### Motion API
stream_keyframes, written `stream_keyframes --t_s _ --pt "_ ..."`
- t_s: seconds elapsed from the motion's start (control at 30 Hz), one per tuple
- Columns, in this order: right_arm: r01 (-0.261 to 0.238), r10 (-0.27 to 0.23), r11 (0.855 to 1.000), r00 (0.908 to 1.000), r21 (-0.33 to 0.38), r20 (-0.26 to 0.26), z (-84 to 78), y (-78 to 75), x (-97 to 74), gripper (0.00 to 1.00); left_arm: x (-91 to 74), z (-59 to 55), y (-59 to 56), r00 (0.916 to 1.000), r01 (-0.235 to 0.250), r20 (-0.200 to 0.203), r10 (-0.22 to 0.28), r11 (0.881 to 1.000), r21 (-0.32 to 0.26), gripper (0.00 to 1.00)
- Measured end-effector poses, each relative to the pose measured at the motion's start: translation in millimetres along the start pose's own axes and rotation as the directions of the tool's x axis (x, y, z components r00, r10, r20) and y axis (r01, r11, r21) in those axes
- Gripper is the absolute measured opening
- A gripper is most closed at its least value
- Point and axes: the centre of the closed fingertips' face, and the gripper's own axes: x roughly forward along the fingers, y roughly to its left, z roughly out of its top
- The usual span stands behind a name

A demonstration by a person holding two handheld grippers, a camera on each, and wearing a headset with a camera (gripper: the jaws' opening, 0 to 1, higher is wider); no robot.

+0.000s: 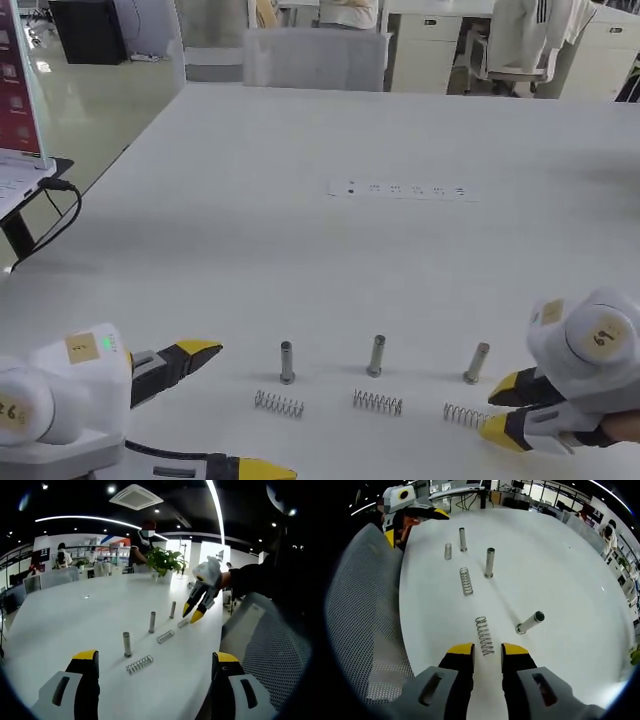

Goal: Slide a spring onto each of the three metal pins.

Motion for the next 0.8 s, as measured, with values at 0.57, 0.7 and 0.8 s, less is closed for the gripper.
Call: stream_keyframes --t_s 0.57,0.7,0.8 --pt "-0.026 0.025 0.998 0.9995 -0.06 -0.021 2.4 2.8 10.2 0.12 -0.3 -0.5 1.0 1.0 -0.003 0.0 0.003 1.0 -0.003 0.9" --pt "-0.032 0.03 0.997 0.9992 -0.071 -0.027 3.2 3.5 12.0 0.11 -0.5 -0.5 1.1 1.0 -0.004 0.002 0.004 1.0 -0.004 0.9" --pt "-0.034 0.031 0.996 0.9988 -0.078 -0.038 2.0 3.5 13.0 0.1 -1.1 -0.8 1.4 1.0 -0.005 0.003 0.005 1.0 -0.006 0.9"
